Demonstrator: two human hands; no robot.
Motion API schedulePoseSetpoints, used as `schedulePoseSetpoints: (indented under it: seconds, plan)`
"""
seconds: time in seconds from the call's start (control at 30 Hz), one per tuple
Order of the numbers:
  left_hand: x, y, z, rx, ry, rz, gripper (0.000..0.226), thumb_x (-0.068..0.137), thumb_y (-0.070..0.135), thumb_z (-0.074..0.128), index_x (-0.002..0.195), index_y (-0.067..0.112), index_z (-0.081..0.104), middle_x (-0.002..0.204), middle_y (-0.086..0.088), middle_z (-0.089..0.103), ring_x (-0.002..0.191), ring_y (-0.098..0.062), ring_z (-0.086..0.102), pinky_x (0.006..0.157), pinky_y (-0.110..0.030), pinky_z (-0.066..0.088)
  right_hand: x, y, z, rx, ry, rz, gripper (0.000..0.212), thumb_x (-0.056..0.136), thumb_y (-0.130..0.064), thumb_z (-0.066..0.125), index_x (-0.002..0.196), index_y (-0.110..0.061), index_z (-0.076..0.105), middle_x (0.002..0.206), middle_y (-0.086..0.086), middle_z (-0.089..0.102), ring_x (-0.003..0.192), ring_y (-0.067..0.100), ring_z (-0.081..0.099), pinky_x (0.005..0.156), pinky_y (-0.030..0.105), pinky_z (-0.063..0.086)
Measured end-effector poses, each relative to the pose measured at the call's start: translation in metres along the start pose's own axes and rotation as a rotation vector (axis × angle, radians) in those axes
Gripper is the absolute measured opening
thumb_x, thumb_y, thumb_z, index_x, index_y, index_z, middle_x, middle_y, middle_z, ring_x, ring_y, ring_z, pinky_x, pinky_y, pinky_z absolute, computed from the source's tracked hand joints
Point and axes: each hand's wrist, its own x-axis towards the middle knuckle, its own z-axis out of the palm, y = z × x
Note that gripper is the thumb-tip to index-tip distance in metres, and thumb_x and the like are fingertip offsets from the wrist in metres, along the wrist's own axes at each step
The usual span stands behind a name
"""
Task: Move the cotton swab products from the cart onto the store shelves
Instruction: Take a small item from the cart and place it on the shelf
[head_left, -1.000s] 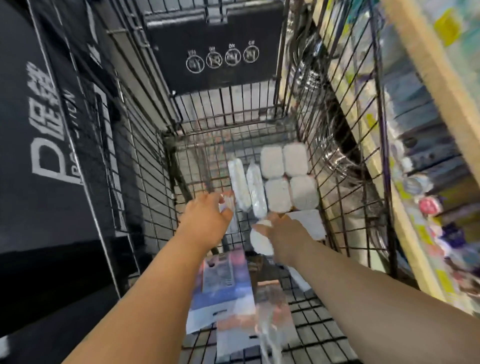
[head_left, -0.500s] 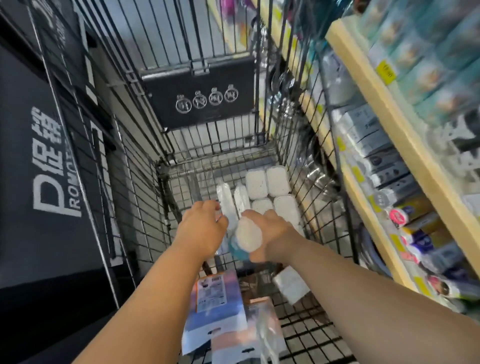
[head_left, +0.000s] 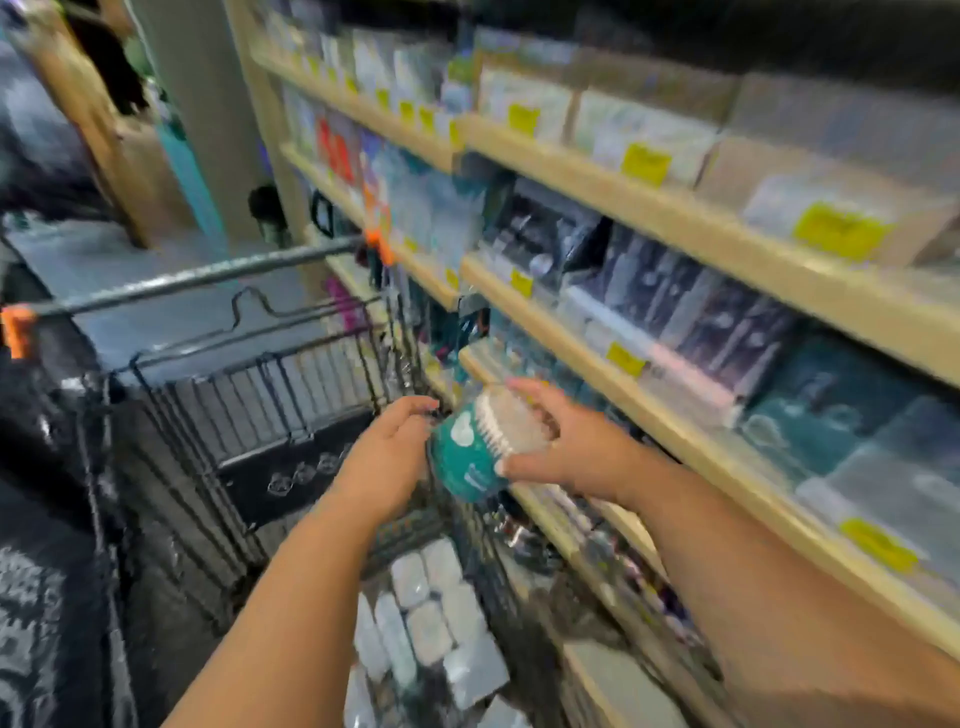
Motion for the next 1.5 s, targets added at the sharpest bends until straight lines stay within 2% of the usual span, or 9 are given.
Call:
schedulePoseSetpoints:
  seconds: [0.17, 0.27, 0.5, 0.67, 0.87, 1.17, 1.27, 1.4, 1.5]
  plan:
    - [-0.017, 0.097, 0.02, -0.189, -0.259, 0.103, 0.028, 0.094, 0.022, 0.039, 0.107, 0.037, 0.058, 0.106, 0.004, 0.065, 0.098, -0.014, 0.058, 0.099, -0.038, 0.042, -0.05, -0.022, -0.075, 0.155, 0.21, -0.088, 0.078, 0.066, -0.037, 0.082, 0.134, -0.038, 0.043, 0.122, -0.011, 0.055, 0.11, 0.008, 0.056, 0.093, 0.023, 0.046]
    - [-0.016, 0.117, 0.035, -0.201, -0.308, 0.121, 0.033, 0.099, 0.02, 0.032, 0.11, 0.033, 0.06, 0.113, 0.003, 0.063, 0.105, -0.016, 0.058, 0.099, -0.039, 0.042, -0.072, -0.017, -0.097, 0.276, 0.271, -0.04, 0.075, 0.058, -0.049, 0.076, 0.127, -0.047, 0.048, 0.129, -0.009, 0.054, 0.113, 0.013, 0.057, 0.098, 0.035, 0.048]
    - [-0.012, 0.121, 0.075, -0.46, -0.511, 0.056, 0.019, 0.095, 0.035, 0.051, 0.106, 0.022, 0.058, 0.112, -0.012, 0.063, 0.098, -0.021, 0.057, 0.087, -0.035, 0.049, -0.09, -0.005, -0.109, 0.629, 0.423, -0.034, 0.038, 0.087, -0.014, 0.062, 0.123, -0.014, 0.051, 0.109, 0.003, 0.06, 0.088, 0.011, 0.06, 0.074, 0.024, 0.049]
    - [-0.017, 0.174, 0.085, -0.629, -0.609, 0.189, 0.048, 0.074, 0.035, 0.072, 0.112, 0.013, 0.053, 0.107, -0.008, 0.065, 0.096, -0.02, 0.062, 0.088, -0.036, 0.05, -0.114, -0.019, -0.142, 0.825, 0.491, -0.168, 0.007, 0.091, -0.015, 0.054, 0.097, -0.017, 0.057, 0.091, 0.003, 0.066, 0.08, 0.015, 0.064, 0.074, 0.032, 0.052]
    - [-0.043, 0.245, 0.105, -0.662, -0.688, 0.446, 0.08, 0.057, 0.039, 0.083, 0.126, 0.012, 0.052, 0.127, -0.015, 0.062, 0.118, -0.035, 0.058, 0.104, -0.055, 0.041, -0.172, -0.039, -0.191, 0.753, 0.565, -0.272, 0.036, 0.097, -0.024, 0.045, 0.133, -0.026, 0.05, 0.122, 0.005, 0.064, 0.101, 0.016, 0.063, 0.08, 0.033, 0.054]
    - [-0.089, 0.311, 0.162, -0.634, -0.786, 0.561, 0.097, 0.03, 0.06, 0.09, 0.11, 0.015, 0.057, 0.105, -0.006, 0.066, 0.092, -0.016, 0.068, 0.081, -0.034, 0.057, -0.279, -0.024, -0.226, 0.355, 0.846, -0.132, 0.036, 0.077, -0.059, 0.052, 0.107, -0.043, 0.06, 0.114, -0.011, 0.067, 0.11, 0.015, 0.062, 0.1, 0.048, 0.045]
    - [-0.107, 0.321, 0.18, -0.506, -0.846, 0.594, 0.082, 0.041, 0.053, 0.089, 0.109, 0.018, 0.059, 0.102, -0.007, 0.065, 0.095, -0.02, 0.064, 0.09, -0.042, 0.05, -0.314, -0.015, -0.23, 0.446, 0.843, -0.119, 0.026, 0.086, -0.04, 0.061, 0.111, -0.033, 0.06, 0.114, -0.007, 0.068, 0.106, 0.015, 0.064, 0.094, 0.041, 0.051]
    - [-0.139, 0.333, 0.207, -0.399, -0.889, 0.677, 0.06, 0.063, 0.019, 0.087, 0.112, 0.011, 0.055, 0.097, -0.006, 0.068, 0.08, -0.008, 0.068, 0.069, -0.021, 0.055, -0.35, -0.006, -0.232, 0.357, 0.963, -0.074, 0.073, 0.057, -0.055, 0.082, 0.12, -0.032, 0.054, 0.117, -0.01, 0.066, 0.109, 0.009, 0.063, 0.096, 0.041, 0.051]
    - [-0.159, 0.341, 0.219, -0.372, -0.919, 0.712, 0.055, 0.063, 0.022, 0.074, 0.113, 0.008, 0.055, 0.098, -0.007, 0.07, 0.08, -0.008, 0.069, 0.065, -0.017, 0.052, -0.374, -0.003, -0.234, 0.391, 1.056, -0.052, 0.07, 0.055, -0.043, 0.087, 0.114, -0.022, 0.054, 0.109, -0.009, 0.069, 0.102, 0.007, 0.066, 0.094, 0.04, 0.053]
